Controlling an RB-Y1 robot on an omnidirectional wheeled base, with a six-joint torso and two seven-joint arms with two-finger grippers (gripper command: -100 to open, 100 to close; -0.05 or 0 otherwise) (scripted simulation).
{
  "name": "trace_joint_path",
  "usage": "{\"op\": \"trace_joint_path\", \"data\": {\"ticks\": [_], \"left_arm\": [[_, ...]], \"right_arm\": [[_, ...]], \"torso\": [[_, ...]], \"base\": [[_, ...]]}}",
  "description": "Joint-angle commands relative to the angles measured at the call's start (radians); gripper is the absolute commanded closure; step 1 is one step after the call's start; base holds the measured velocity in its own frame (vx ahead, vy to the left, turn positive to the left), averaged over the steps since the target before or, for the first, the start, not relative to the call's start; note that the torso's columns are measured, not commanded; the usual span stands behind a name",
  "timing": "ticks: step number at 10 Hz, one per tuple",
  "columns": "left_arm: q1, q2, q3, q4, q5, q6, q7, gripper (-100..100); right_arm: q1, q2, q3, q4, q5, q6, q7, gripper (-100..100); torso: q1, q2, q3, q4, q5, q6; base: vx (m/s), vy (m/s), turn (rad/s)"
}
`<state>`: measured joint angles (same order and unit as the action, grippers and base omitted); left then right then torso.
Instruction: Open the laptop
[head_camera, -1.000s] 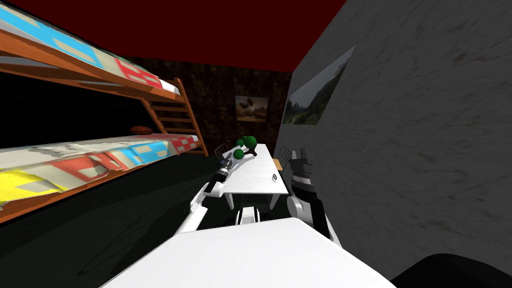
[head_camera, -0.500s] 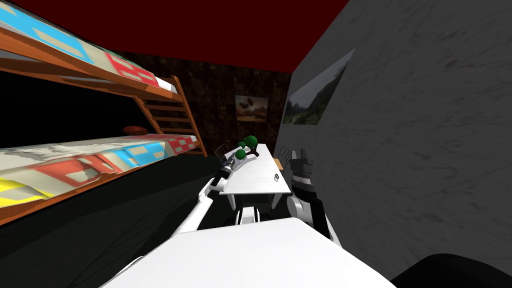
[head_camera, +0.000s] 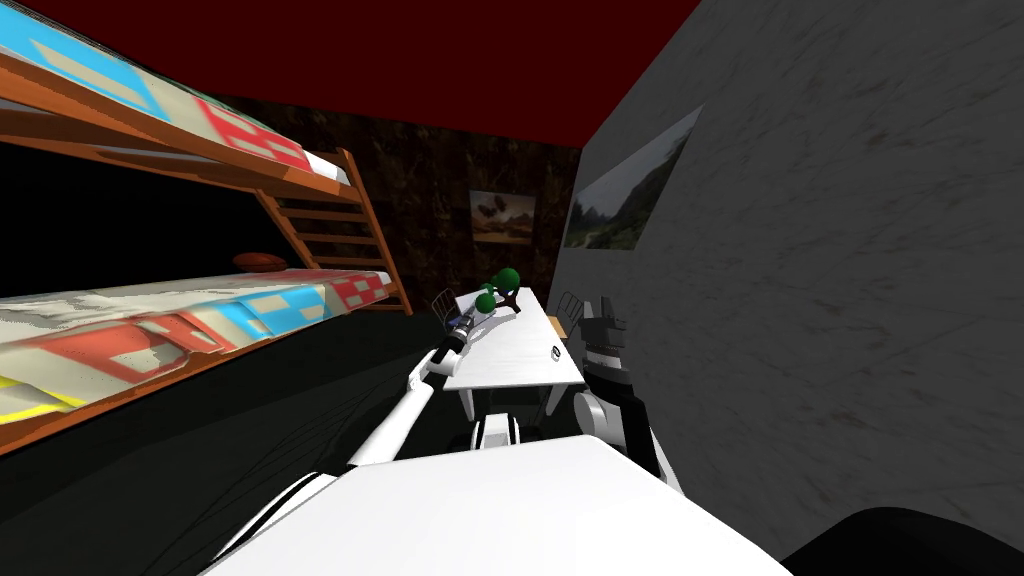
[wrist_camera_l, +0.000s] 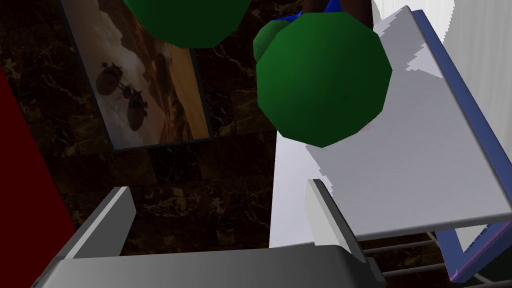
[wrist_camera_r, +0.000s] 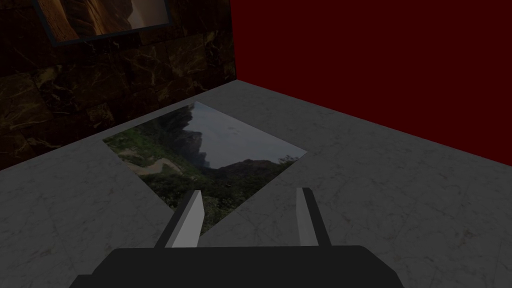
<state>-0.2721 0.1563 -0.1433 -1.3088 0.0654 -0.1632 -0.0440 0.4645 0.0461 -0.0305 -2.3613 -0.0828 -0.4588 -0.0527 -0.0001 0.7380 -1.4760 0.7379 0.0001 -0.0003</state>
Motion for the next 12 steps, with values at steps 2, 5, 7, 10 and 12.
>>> {"op": "trace_joint_path", "data": {"ticks": [2, 5, 7, 10, 12], "left_arm": [[-0.088, 0.003, -0.012, 0.100, -0.005, 0.028, 0.011, -100], [-0.128, 0.003, -0.017, 0.178, -0.008, 0.040, 0.016, -100], [-0.168, 0.004, -0.022, 0.232, -0.011, 0.051, 0.020, -100], [-0.243, 0.009, -0.031, 0.326, -0.015, 0.072, 0.029, -100], [-0.278, 0.012, -0.035, 0.377, -0.018, 0.081, 0.033, -100]], "right_arm": [[0.000, 0.000, 0.000, 0.000, 0.000, 0.000, 0.000, 0], [0.000, 0.000, 0.000, 0.000, 0.000, 0.000, 0.000, 0], [0.000, 0.000, 0.000, 0.000, 0.000, 0.000, 0.000, 0], [0.000, 0.000, 0.000, 0.000, 0.000, 0.000, 0.000, 0], [0.000, 0.000, 0.000, 0.000, 0.000, 0.000, 0.000, 0]], "torso": [[0.000, 0.000, 0.000, 0.000, 0.000, 0.000], [0.001, 0.000, 0.000, 0.000, 0.000, 0.000], [0.000, 0.001, 0.000, 0.000, 0.000, 0.000], [0.000, 0.000, 0.000, 0.000, 0.000, 0.000], [0.000, 0.000, 0.000, 0.000, 0.000, 0.000]], "base": [[0.006, 0.072, -0.043], [0.006, 0.077, -0.038], [-0.004, 0.064, -0.037], [0.001, 0.069, -0.042], [0.001, 0.065, -0.030]]}}
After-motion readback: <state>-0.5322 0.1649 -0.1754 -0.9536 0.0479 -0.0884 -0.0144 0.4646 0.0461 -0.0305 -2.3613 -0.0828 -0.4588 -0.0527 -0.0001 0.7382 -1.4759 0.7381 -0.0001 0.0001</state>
